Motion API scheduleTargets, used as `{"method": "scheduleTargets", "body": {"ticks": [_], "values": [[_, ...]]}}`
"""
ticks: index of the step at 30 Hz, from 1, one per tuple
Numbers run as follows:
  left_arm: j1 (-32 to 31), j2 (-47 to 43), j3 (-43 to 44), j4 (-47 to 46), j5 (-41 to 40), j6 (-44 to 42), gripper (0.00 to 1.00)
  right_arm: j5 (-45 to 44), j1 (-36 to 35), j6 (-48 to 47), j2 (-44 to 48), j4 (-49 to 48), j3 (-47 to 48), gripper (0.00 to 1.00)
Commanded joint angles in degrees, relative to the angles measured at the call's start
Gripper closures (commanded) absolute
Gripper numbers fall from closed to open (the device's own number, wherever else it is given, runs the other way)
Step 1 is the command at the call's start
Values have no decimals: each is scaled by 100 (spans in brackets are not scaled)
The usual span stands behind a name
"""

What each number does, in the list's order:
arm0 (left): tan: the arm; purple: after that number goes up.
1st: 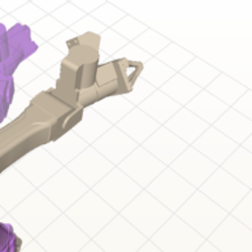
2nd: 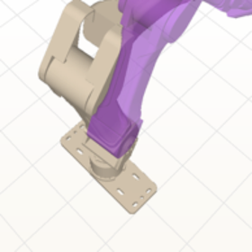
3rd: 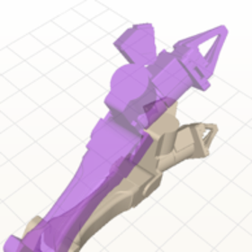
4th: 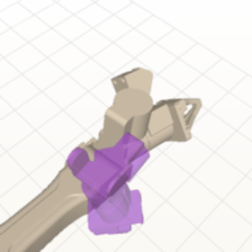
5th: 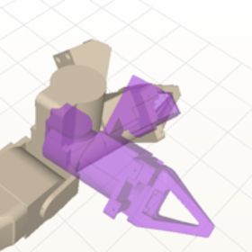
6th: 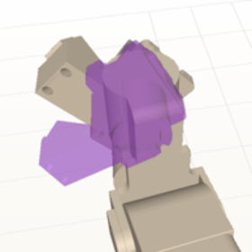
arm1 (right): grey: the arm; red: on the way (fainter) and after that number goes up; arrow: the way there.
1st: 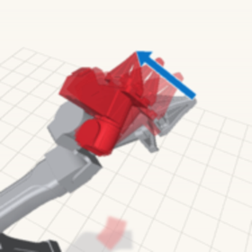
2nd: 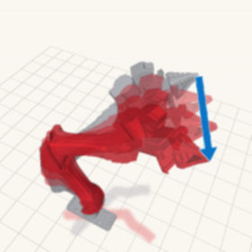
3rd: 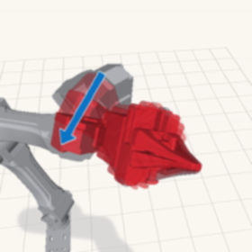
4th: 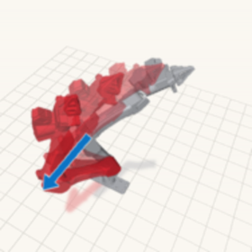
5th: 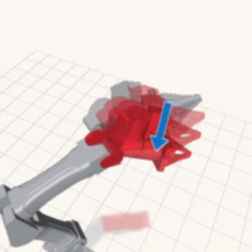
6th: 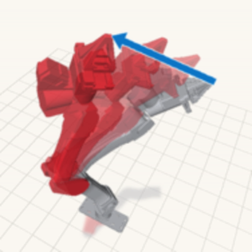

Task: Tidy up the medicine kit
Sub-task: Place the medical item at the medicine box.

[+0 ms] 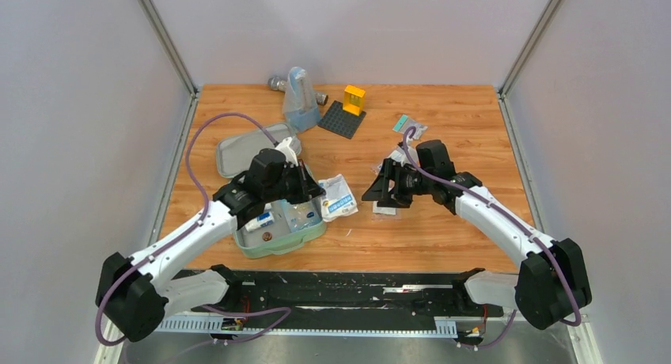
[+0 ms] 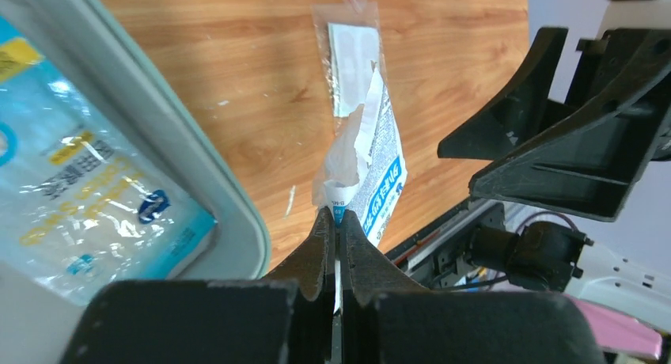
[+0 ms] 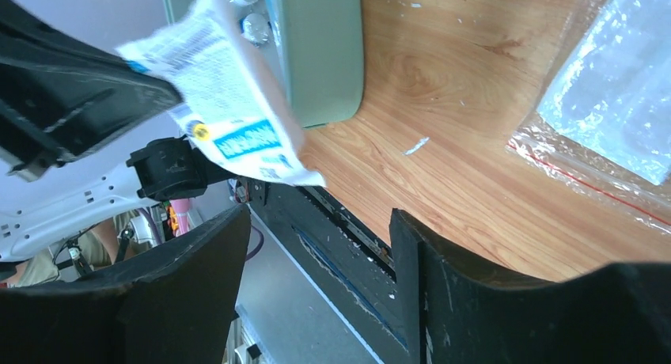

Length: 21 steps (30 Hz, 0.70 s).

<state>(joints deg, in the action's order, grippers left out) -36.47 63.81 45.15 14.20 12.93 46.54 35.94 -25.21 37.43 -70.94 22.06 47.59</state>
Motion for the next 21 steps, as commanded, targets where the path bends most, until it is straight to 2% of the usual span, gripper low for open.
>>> {"method": "scheduleTargets", "body": {"ticks": [1, 6, 11, 21], "values": [[211, -575, 332, 791, -780, -286, 100, -194, -10, 13, 46, 44, -53, 33], [749, -1068, 222, 1283, -817, -497, 100, -226, -10, 80, 10, 62, -66, 32], [1243, -1199, 175, 1638, -828, -760, 100, -280, -10, 53, 11, 132, -9, 32], [1944, -444, 305, 1779, -530, -1199, 100, -435, -11, 18, 56, 404, -6, 32]]}}
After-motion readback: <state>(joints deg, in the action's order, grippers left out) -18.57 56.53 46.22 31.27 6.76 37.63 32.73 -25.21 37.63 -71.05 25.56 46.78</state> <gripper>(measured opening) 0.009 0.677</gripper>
